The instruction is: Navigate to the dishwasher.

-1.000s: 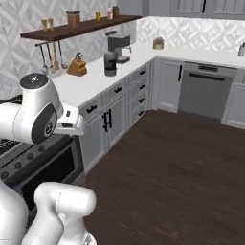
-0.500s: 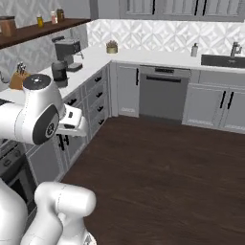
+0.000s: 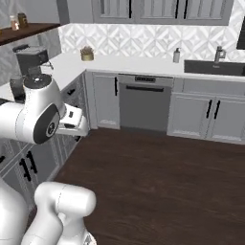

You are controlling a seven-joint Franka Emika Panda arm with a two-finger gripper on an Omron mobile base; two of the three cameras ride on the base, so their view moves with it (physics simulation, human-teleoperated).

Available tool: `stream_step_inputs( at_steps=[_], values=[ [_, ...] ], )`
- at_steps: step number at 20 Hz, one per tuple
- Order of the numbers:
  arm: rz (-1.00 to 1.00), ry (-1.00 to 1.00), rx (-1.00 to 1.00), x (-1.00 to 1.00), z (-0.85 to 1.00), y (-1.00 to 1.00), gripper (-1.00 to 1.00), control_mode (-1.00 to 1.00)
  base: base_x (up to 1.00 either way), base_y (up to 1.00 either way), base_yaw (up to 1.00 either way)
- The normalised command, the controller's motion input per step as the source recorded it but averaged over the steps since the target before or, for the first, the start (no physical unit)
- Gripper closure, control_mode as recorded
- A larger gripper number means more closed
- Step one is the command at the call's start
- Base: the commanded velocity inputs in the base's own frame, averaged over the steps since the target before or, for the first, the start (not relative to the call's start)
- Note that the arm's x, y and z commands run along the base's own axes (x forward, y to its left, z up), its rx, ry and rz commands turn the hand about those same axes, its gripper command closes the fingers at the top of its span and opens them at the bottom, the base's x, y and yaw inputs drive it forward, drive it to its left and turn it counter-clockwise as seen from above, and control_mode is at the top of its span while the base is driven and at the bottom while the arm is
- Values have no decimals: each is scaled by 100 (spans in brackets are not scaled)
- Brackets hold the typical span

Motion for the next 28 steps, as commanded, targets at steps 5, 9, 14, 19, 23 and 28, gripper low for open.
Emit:
stream_step_inputs(
  at_steps=[5, 9, 14, 19, 23, 28],
  values=[
    [0, 0, 0, 0, 0, 0, -100, 100, 100, 2, -16],
    [0, 0, 0, 0, 0, 0, -100, 100, 100, 6, -11],
    [0, 0, 0, 0, 0, 0, -100, 100, 100, 5, -10],
    [0, 0, 0, 0, 0, 0, -100, 100, 100, 4, -9],
    [0, 0, 0, 0, 0, 0, -100, 100, 100, 0, -6],
    [0, 0, 0, 0, 0, 0, -100, 100, 100, 0, -4]
  ],
)
